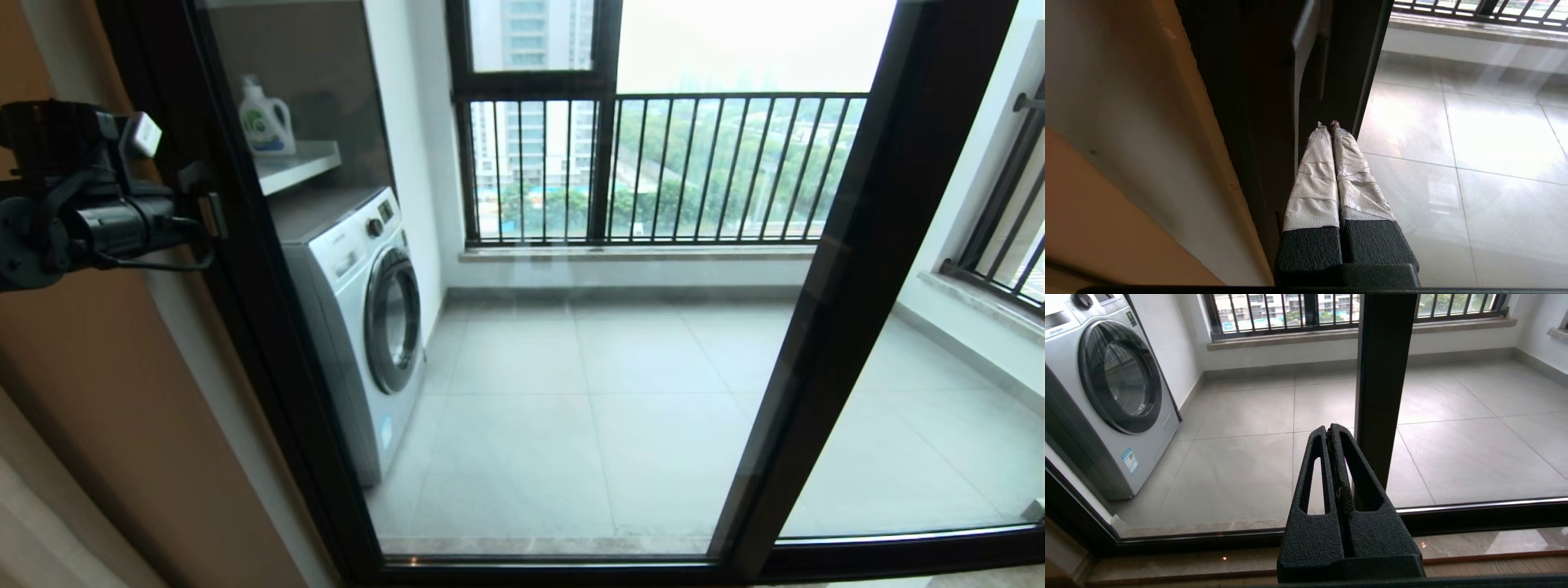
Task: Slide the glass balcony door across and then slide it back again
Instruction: Open the slid door
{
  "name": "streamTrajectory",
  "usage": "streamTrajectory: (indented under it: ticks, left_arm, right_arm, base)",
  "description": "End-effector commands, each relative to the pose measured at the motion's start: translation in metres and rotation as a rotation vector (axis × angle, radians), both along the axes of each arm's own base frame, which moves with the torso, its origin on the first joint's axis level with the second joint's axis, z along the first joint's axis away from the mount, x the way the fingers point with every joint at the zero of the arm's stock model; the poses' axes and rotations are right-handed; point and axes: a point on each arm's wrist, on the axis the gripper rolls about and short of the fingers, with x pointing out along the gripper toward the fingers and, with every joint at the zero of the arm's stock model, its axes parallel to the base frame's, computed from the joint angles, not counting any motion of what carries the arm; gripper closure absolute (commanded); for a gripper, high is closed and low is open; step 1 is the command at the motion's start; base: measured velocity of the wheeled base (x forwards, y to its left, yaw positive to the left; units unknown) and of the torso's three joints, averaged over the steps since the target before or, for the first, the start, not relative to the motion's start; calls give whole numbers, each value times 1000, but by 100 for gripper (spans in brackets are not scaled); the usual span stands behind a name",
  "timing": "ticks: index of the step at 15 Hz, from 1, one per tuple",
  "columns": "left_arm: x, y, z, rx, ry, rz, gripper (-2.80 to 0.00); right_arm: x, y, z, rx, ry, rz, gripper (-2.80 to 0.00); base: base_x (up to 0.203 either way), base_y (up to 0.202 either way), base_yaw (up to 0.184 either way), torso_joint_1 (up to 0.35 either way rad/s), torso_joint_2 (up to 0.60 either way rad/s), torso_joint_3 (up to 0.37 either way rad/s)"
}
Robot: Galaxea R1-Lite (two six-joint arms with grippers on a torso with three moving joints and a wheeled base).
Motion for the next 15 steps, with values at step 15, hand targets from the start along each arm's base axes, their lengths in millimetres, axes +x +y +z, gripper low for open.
streamTrajectory:
  ticks: [15]
  left_arm:
    - [-13,36,25,25,-79,88,0]
  right_arm:
    - [1,0,-3,0,13,0,0]
  base:
    - [0,0,0,0,0,0]
